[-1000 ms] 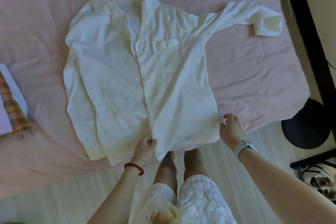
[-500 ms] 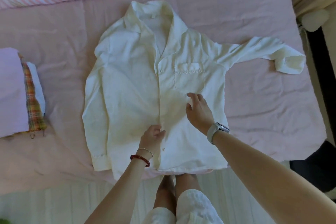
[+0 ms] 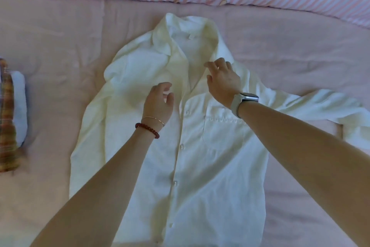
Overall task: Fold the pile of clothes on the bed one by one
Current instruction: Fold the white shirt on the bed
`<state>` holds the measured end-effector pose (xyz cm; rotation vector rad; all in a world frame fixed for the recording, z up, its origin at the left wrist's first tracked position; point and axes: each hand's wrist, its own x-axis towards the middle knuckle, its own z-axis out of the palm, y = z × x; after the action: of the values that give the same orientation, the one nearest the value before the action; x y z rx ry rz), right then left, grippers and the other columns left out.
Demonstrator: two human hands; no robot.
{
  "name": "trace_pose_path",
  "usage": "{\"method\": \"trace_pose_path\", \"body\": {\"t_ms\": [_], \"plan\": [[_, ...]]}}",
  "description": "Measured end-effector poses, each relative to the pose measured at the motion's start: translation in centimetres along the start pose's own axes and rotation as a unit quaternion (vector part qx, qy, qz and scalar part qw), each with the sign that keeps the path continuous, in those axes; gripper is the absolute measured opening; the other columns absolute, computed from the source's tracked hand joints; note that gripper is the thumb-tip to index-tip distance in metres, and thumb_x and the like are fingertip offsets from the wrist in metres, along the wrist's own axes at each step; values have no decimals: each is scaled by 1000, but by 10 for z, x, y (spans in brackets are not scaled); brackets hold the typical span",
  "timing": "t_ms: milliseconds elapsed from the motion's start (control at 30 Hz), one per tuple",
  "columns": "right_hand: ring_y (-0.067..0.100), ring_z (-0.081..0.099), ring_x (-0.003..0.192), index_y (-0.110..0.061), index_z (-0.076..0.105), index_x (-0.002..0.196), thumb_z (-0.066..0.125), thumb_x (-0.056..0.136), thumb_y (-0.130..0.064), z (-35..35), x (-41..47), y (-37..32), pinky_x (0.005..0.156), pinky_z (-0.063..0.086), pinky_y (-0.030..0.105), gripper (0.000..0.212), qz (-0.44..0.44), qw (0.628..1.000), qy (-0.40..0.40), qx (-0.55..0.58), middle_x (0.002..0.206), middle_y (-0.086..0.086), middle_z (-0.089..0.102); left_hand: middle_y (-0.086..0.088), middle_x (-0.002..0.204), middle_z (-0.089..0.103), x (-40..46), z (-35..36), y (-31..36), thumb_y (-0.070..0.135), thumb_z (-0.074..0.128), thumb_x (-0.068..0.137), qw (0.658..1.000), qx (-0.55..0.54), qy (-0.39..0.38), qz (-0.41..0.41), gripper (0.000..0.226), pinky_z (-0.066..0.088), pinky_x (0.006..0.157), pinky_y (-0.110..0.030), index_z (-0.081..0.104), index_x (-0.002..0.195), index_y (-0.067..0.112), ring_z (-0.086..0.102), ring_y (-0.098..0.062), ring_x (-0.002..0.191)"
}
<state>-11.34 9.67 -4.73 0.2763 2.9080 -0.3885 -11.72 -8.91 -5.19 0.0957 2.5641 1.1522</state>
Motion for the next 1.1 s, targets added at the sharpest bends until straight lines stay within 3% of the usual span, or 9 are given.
{"method": "trace_pose_path", "body": {"t_ms": [100,233,333,400,567,700,867,967,1100], "plan": [[25,38,120,-23,39,137,42,88,-1,-7,23,15,86,41,36,53,-118,986,-59,-107,142,3,32,-9,133,45,36,-8,5,2,45,91,980,144,-45,133,40,36,94,-22,53,128,13,42,-26,119],[24,46,118,-29,37,137,37,97,-14,-16,43,29,70,37,35,43,-127,980,-103,-114,145,-5,30,-3,147,34,82,-18,15,7,43,94,929,252,-125,241,43,35,104,-43,50,133,21,27,-31,130],[26,56,103,-26,45,130,39,97,-15,-23,52,34,67,39,35,36,-121,978,-112,-127,127,1,41,5,157,5,114,-17,32,21,43,96,851,396,-221,265,51,28,107,-43,31,142,38,7,-28,139],[27,58,94,-22,52,123,41,96,-12,-28,50,38,66,42,35,31,-129,980,-105,-110,123,2,43,10,157,-3,131,-14,44,28,47,94,808,457,-274,250,50,17,110,-43,31,139,44,-4,-24,142],[30,58,74,-11,61,108,45,96,-15,-37,37,46,58,41,34,20,-163,985,-49,-11,114,5,52,17,146,30,151,-13,55,20,56,85,751,500,-322,286,32,9,109,-42,53,114,33,6,-19,142],[31,53,54,-8,63,91,55,88,-7,-39,38,37,46,33,28,9,-169,985,18,11,97,12,58,21,132,48,154,-37,51,25,50,86,750,493,-349,270,24,11,102,-37,60,106,33,25,-9,134],[32,54,51,-7,64,86,54,82,-6,-34,56,13,45,32,25,11,-121,988,83,37,92,13,58,11,116,58,164,-52,39,50,48,88,812,458,-267,243,31,17,97,-37,56,110,30,39,-10,120],[35,57,69,-8,62,101,47,90,-9,-26,64,4,53,34,32,19,-55,998,38,16,108,11,54,10,121,53,164,-40,37,50,56,83,796,463,-285,266,39,17,97,-37,52,118,33,31,-12,126],[31,59,87,-19,50,126,42,92,-10,-19,67,4,65,38,32,36,-41,997,-71,-5,133,1,40,8,112,55,169,-26,34,34,52,89,778,482,-261,308,18,15,101,-38,64,101,27,35,-15,120]]}}
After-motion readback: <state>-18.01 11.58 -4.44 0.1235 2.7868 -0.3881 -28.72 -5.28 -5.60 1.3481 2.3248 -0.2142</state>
